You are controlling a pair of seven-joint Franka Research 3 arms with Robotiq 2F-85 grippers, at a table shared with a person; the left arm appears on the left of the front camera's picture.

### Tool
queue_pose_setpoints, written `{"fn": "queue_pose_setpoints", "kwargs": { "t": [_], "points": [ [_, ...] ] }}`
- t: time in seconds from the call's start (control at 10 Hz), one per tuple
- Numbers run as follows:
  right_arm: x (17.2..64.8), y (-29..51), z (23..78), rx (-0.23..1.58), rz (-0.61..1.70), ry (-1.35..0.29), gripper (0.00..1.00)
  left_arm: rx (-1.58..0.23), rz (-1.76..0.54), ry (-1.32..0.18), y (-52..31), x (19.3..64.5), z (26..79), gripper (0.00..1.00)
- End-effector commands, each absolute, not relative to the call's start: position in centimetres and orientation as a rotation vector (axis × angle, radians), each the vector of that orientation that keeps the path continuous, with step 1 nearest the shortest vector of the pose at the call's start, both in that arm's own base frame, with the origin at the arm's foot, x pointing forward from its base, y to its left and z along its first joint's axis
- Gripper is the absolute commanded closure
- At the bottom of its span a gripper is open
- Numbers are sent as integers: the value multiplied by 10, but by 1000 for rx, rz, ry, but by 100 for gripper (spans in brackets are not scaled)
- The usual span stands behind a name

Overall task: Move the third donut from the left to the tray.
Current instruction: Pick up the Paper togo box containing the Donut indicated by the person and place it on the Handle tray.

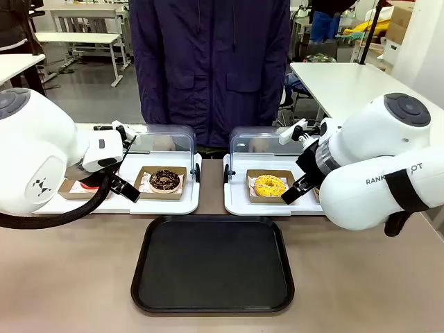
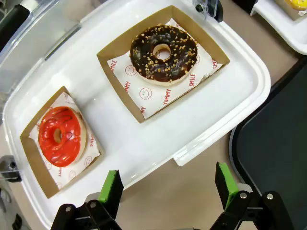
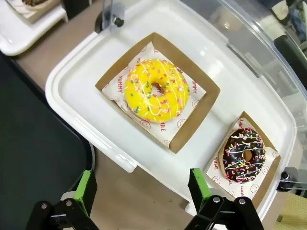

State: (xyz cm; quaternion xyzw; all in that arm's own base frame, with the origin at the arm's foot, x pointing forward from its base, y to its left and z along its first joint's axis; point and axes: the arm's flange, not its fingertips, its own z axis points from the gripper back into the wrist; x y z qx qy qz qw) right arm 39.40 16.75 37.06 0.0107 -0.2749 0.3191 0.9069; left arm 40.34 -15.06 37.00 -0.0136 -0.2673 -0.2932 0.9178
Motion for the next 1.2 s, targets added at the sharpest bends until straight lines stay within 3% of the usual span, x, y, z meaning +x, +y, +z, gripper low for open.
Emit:
{"fn": "queue_pose_setpoints", "kwargs": {
  "t": [0.0, 1.0, 1.1],
  "points": [
    [394, 168, 371, 22, 659, -568, 0, -28, -603, -550, -151, 403, 370, 0],
    [394, 168, 371, 21, 661, -568, 0, -28, -603, -550, -151, 403, 370, 0],
    [401, 156, 400, 46, 658, -580, 0, -61, -599, -563, -141, 422, 396, 0]
  ]
}}
